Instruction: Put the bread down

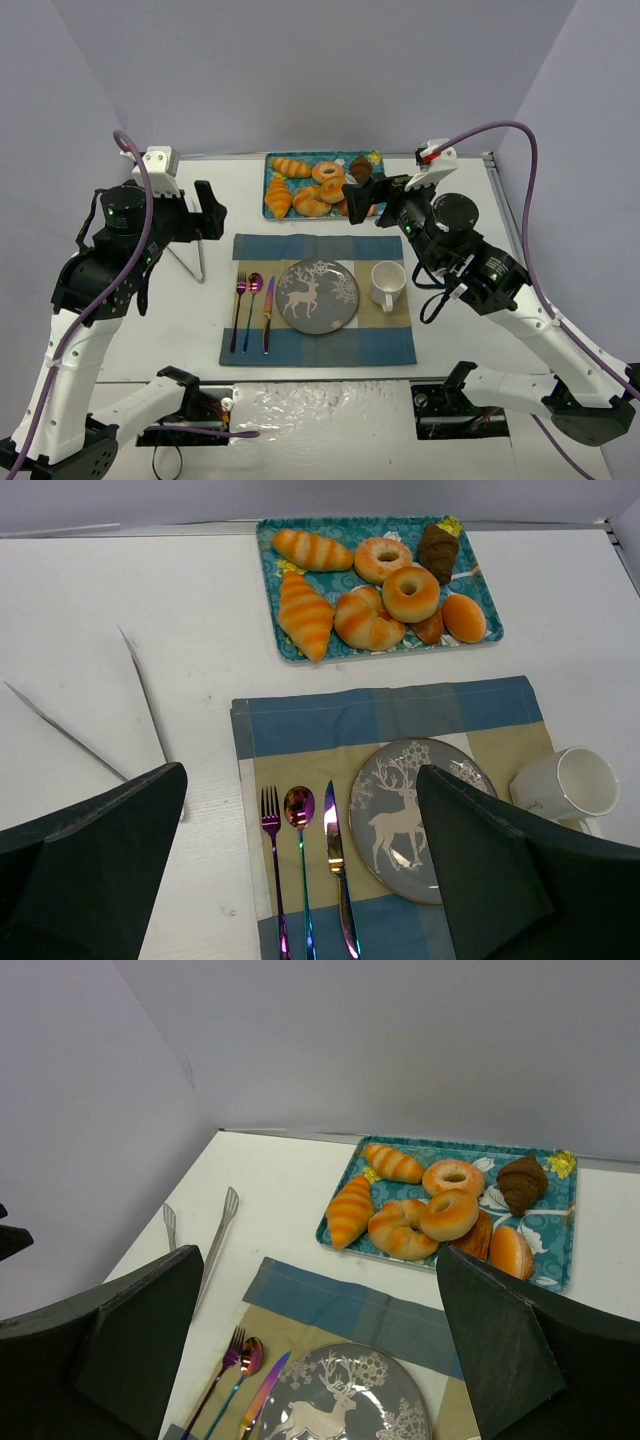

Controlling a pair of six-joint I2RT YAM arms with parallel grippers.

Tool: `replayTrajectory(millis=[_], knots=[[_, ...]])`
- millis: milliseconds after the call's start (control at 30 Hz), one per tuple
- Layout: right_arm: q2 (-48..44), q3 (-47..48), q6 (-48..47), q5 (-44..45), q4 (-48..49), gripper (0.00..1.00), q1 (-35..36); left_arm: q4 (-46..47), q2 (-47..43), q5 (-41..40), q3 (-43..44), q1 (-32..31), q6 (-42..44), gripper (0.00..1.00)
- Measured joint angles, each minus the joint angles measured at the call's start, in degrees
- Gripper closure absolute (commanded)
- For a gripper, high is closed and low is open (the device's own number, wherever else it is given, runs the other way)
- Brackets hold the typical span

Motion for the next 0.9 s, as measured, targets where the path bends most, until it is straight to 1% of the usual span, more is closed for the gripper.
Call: replayTrajectory(millis=[467, 600, 767, 900], knots=[[-0.5, -1.8, 0.0, 0.2, 0.4, 0.0, 0.0, -0.8, -0.2, -0.6, 0.0, 0.0, 0.0, 0.03], [-1.3, -3.5, 0.3, 0.6, 0.9, 0.0, 0.0, -0.5, -1.0, -4.9, -1.8, 0.0, -0.8, 0.03], [-2.4, -6.0, 1.2, 1.2, 1.1, 0.0, 0.0, 0.0, -1.6, -12.4, -8.8, 0.0, -3.9, 0.03], [-2.4, -7.4, 2.0, 1.2, 1.6, 0.0, 0.0, 1.1, 0.6, -18.5, -14.2, 0.5, -7.5, 0.03]])
